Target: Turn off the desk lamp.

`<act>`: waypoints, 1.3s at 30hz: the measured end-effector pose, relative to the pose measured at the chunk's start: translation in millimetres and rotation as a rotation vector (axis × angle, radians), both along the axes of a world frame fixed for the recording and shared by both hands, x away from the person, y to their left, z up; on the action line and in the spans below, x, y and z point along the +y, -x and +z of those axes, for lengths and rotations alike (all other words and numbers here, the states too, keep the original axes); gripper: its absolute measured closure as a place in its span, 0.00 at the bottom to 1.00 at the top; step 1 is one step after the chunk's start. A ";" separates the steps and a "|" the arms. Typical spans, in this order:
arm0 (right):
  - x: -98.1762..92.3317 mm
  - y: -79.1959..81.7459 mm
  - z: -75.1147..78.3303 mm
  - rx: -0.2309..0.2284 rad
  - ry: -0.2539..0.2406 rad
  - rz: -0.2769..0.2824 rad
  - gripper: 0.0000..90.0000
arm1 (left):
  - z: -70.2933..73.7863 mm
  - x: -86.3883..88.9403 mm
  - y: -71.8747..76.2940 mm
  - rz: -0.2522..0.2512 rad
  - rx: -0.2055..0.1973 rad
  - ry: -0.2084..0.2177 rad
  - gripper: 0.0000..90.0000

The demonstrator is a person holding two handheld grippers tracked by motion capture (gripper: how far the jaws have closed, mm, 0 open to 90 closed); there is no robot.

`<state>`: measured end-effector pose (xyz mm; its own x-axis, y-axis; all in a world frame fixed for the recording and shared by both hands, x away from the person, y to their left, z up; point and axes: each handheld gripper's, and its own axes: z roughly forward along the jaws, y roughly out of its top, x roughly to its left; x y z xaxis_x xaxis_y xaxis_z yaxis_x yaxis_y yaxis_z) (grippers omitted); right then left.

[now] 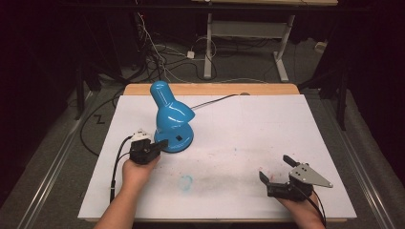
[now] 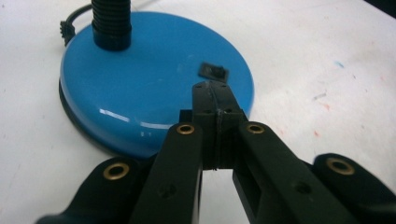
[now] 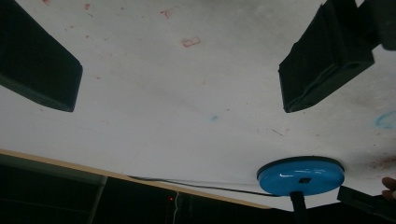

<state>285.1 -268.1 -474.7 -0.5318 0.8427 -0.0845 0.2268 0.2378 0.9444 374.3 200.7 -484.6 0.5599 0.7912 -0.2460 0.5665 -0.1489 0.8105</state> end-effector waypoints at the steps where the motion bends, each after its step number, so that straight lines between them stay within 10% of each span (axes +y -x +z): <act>1: 0.0 0.0 0.1 -0.001 -0.001 -0.001 0.00 | 0.3 0.9 3.2 -0.001 0.000 -0.003 0.98; 17: 0.5 1.8 0.5 -0.002 -0.002 0.000 0.00 | 7.4 19.2 72.6 -0.034 -0.052 -0.023 0.98; 28: 2.4 1.9 0.9 -0.004 0.003 -0.002 0.00 | 1.7 15.9 81.0 -0.047 -0.077 -0.060 0.97; 39: 1.5 2.5 1.0 -0.005 0.004 -0.004 0.00 | 0.0 18.4 77.7 -0.038 -0.069 -0.097 0.46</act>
